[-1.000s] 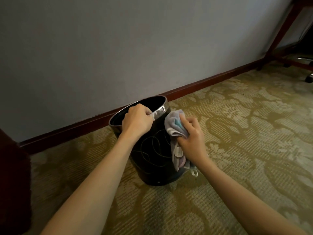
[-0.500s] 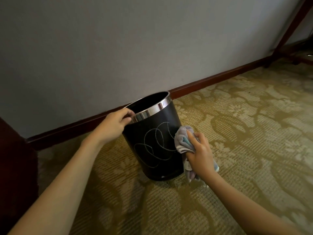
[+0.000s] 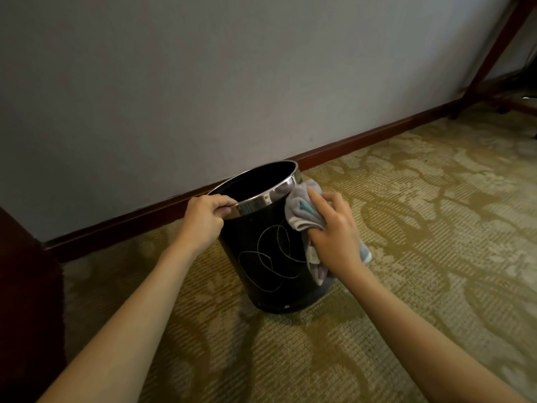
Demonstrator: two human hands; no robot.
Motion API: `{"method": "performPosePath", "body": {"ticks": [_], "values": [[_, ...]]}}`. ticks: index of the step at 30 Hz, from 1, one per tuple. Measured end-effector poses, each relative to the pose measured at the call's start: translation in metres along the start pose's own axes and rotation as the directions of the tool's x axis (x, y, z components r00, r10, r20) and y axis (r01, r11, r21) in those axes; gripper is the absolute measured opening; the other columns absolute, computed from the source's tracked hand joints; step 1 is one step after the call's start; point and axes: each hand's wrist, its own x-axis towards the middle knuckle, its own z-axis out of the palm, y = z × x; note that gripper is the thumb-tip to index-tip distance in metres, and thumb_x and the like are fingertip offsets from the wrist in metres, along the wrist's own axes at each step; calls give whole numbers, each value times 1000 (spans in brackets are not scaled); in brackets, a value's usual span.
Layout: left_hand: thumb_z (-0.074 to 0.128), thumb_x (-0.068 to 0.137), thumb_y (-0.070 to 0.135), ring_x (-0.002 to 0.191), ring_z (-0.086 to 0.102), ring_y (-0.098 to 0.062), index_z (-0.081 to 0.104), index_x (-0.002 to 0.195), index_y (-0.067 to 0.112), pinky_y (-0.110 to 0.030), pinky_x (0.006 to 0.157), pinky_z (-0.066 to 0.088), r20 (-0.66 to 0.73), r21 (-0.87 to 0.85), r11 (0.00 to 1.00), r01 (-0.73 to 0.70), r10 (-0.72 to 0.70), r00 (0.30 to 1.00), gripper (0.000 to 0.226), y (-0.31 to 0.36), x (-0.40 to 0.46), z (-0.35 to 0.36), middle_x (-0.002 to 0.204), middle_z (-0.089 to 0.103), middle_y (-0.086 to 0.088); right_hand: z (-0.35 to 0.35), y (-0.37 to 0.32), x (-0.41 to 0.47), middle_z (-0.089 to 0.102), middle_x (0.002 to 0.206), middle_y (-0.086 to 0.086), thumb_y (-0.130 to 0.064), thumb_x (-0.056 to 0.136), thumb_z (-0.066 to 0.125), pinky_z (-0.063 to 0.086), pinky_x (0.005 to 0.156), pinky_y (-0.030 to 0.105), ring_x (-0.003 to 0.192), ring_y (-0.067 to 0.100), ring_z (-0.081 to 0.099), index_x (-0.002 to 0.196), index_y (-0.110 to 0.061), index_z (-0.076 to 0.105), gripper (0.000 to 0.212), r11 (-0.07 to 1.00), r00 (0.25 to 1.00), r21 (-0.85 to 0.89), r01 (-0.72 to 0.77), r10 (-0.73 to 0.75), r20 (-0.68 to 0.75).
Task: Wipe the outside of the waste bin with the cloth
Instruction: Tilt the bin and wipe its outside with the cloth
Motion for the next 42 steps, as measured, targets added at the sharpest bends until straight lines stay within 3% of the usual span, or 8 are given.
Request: {"method": "performPosePath", "body": {"ticks": [3,7,12,17,24,27,37,42], "values": [[50,87,-11,96,57,-8,72,98,17,-19,85,42,-15,0,1000,5,-5,1000,37,-1,0,-1,98,67,-1,7,-12,15,55,115,11,-1,78,64,44,79,34,100,28,51,137,-14,51,61,997,996,9,80,-80,-39],[51,88,-7,80,52,9,70,102,15,2,63,36,-41,-37,996,85,-87,995,32,-11,4,-8,100,63,3,18,5,-10,56,114,13,-2,78,71,41,78,29,99,26,50,135,-13,53,61,996,996,9,91,-91,21],[53,90,-1,101,49,-6,67,110,14,-20,86,35,-60,-58,981,183,-186,981,28,-24,5,-19,105,59,6,17,52,-73,55,110,11,-3,73,75,50,73,46,94,29,52,130,-13,58,60,995,981,-102,-1,21,192],[54,90,2,106,50,-9,66,112,13,-21,88,34,-64,-70,979,192,-197,978,28,-21,5,-13,116,63,-3,11,53,-65,51,105,2,-8,81,67,45,75,40,96,28,51,132,-19,56,53,980,969,-145,-134,160,190],[53,89,-3,84,52,2,69,107,15,-2,65,32,-44,-47,982,184,-186,982,30,-5,3,-1,103,62,2,27,-22,13,52,111,9,-5,80,64,44,77,34,96,25,49,134,-15,54,55,996,995,37,81,-83,51],[53,90,-1,93,55,-2,68,110,14,-10,79,36,-28,-65,974,216,-218,976,30,-6,3,-5,109,63,1,32,-23,14,53,112,10,-6,81,65,45,77,35,97,27,49,134,-15,54,55,991,990,32,127,-129,59],[54,91,7,118,51,-18,63,118,16,-29,97,39,16,-122,953,278,-278,960,30,-16,-5,-16,123,61,-4,15,57,-62,44,96,-5,-12,82,66,42,74,34,90,22,49,123,-23,60,43,970,949,-158,-186,219,225],[55,90,2,111,52,-12,64,117,12,-18,88,35,-3,-97,976,195,-196,980,30,2,-9,-2,120,62,-6,21,14,-28,47,100,-2,-8,80,64,44,74,36,93,22,49,125,-21,59,47,988,982,-60,-139,146,117]]}}
